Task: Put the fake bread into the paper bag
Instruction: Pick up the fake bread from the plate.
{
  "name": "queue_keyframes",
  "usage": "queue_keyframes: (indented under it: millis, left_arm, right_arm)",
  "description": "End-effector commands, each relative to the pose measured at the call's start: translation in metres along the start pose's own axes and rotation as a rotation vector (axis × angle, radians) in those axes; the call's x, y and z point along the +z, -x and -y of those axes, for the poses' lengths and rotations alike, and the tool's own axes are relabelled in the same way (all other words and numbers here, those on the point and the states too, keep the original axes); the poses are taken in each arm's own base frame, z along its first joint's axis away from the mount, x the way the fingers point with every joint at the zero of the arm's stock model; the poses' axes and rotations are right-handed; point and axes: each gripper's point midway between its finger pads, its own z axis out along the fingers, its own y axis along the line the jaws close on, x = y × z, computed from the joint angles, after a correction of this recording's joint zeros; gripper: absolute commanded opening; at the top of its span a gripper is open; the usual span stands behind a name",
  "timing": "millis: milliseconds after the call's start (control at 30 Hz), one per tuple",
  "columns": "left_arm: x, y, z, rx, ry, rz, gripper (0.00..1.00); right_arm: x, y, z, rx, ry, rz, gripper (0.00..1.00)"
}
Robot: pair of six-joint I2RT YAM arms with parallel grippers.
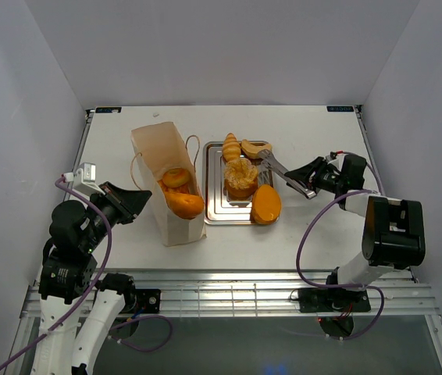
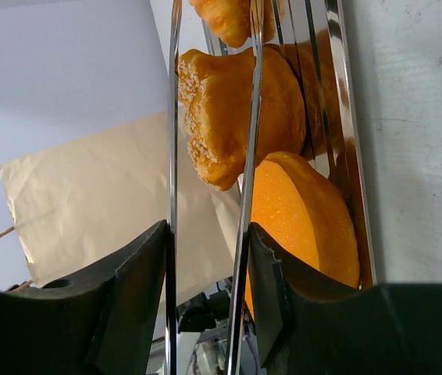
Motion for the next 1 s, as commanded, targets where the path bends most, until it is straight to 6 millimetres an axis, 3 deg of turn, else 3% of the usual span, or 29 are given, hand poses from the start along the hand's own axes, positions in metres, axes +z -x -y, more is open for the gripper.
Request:
queue_keyframes:
  millis: [0, 233, 700, 967]
  left_arm:
    - [0.004, -0.001, -0.002, 0.002, -0.001, -0.004, 0.00]
    - [0.006, -0.002, -0.003, -0.004, -0.001, -0.007, 0.00]
    - [0.007, -0.004, -0.004, -0.008, -0.005, -0.005, 0.00]
    - [0.006, -0.004, -0.005, -0.003, 0.002, -0.005, 0.00]
  right_arm:
    - [0.002, 0.003, -0.008, 0.025, 0.024, 0.019, 0.50]
    - [0.009, 0.006, -0.003, 0.100, -0.010, 0.029, 0.51]
    - [0.030, 0.014, -0.022, 0.178, -0.029, 0.045, 0.52]
    - [0.037, 0.019, -0.019, 0.246, -0.050, 0.072, 0.52]
